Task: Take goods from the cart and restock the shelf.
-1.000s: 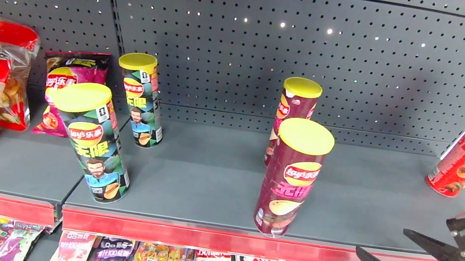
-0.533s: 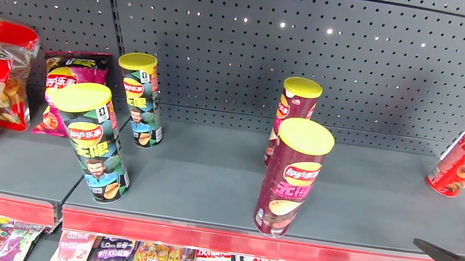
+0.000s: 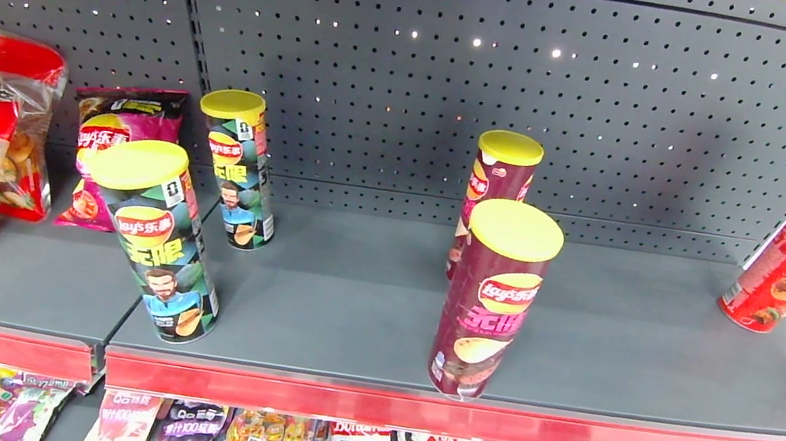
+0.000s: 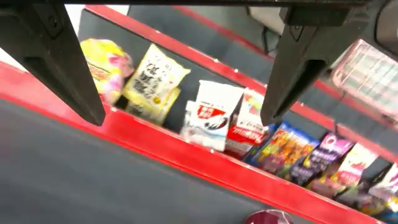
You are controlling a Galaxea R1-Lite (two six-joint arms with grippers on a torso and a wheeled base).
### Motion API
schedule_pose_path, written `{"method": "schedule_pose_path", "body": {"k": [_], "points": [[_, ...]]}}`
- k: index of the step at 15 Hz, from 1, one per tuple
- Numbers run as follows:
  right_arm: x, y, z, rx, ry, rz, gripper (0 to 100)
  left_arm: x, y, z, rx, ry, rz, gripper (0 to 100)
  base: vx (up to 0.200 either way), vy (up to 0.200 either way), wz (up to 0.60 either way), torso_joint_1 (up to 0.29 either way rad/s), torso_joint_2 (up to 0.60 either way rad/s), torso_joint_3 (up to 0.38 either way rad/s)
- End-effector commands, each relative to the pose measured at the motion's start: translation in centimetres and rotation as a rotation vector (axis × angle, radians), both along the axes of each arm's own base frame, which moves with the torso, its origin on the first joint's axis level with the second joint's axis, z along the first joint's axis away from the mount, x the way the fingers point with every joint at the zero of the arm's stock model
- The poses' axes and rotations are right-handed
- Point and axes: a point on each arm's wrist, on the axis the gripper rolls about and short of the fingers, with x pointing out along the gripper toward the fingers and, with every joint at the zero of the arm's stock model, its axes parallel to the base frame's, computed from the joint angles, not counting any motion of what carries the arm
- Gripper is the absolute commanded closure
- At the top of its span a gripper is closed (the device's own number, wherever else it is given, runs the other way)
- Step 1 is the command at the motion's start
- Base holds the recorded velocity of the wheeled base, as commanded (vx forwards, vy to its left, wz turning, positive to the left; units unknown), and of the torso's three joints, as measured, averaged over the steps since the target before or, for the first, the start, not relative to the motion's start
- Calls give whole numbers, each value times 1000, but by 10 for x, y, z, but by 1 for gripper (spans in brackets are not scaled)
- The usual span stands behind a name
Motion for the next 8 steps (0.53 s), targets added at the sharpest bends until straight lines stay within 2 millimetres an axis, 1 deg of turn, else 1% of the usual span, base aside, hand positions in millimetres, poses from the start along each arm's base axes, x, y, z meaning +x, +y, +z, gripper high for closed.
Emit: {"method": "schedule_pose_path", "body": {"k": [1,2,5,8], "points": [[-38,-13,-17,18,-160,-164,0,0,0,0,0,0,1,0,0,0,0,0,0,0],[-37,-13,-20,15,-150,-173,0,0,0,0,0,0,1,0,0,0,0,0,0,0],[-38,-14,-20,10,-150,-157,0,0,0,0,0,0,1,0,0,0,0,0,0,0],[-37,-14,-22,70,-133,-200,0,0,0,0,0,0,1,0,0,0,0,0,0,0]]}}
